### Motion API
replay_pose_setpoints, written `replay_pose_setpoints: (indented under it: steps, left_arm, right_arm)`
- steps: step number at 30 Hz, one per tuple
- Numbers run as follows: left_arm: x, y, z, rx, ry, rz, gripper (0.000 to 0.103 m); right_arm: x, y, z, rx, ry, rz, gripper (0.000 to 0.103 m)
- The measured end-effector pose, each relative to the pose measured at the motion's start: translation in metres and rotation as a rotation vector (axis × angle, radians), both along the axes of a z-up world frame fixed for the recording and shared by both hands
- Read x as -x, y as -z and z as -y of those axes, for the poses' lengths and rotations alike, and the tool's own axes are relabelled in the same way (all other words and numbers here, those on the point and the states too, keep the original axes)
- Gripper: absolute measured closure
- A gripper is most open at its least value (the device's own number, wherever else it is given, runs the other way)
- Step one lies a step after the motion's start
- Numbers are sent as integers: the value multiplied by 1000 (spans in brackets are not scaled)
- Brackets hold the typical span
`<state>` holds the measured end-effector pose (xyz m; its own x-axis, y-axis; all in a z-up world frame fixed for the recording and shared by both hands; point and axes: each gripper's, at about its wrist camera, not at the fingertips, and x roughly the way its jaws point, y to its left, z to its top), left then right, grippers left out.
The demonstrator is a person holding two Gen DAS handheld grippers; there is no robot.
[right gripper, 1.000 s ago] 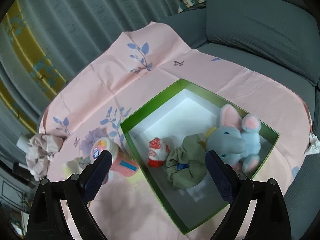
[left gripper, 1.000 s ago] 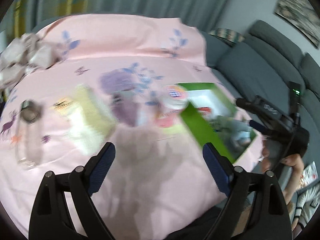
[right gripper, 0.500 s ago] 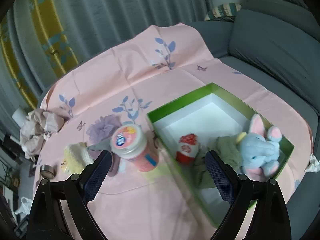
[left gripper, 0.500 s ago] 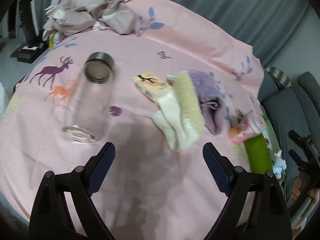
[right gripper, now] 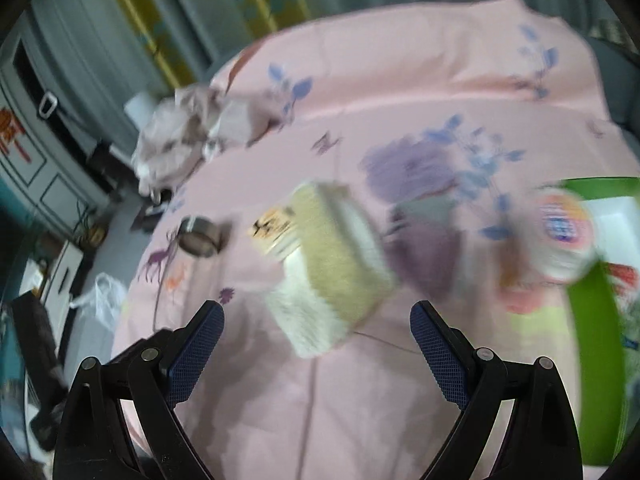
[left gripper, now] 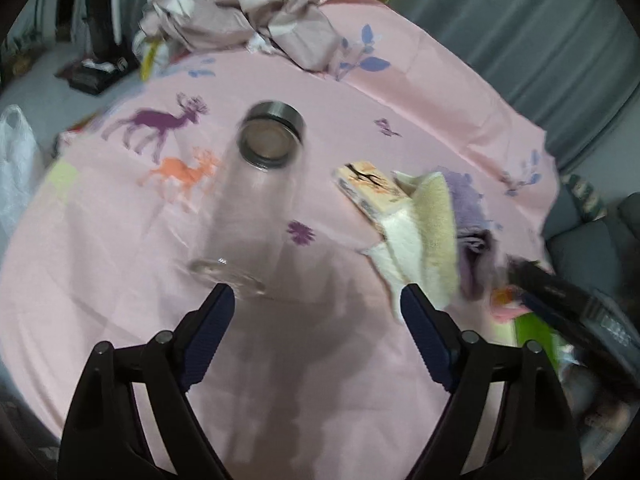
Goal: Organize soft objects
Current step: 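Move the right gripper back to the cream-yellow knit towel, then grasp the cream-yellow knit towel with the right gripper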
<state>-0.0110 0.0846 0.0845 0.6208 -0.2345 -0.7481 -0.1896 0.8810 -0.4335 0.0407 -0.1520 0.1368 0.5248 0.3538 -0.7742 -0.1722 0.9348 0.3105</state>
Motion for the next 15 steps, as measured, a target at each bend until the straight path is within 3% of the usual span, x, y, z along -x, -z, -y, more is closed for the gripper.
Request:
replay_pose_setpoints:
  steps: [2, 5, 8, 10, 11, 15]
  left_arm:
    - [-1, 0, 1, 17, 4, 4, 21]
    - [-1, -1, 6, 19, 12, 3, 22]
    - [-3, -1, 12, 66, 69, 13, 22]
    - [-6, -1, 17, 16, 68, 8, 22]
    - [-7, 1, 19, -18, 55, 2, 22]
    - [-13, 9, 23, 5, 82, -24, 22]
  right_arm:
    - [-23, 19, -16, 23, -9, -52, 8]
    - [-47, 43, -33, 160, -2, -48, 8]
    - [-62, 68, -33, 152, 3, -98, 8]
    - [-68, 82, -31, 153, -4, -120, 8]
    - [-68, 83, -34, 213, -3, -83, 9]
    - [-62, 88, -45, 338, -22, -26, 27]
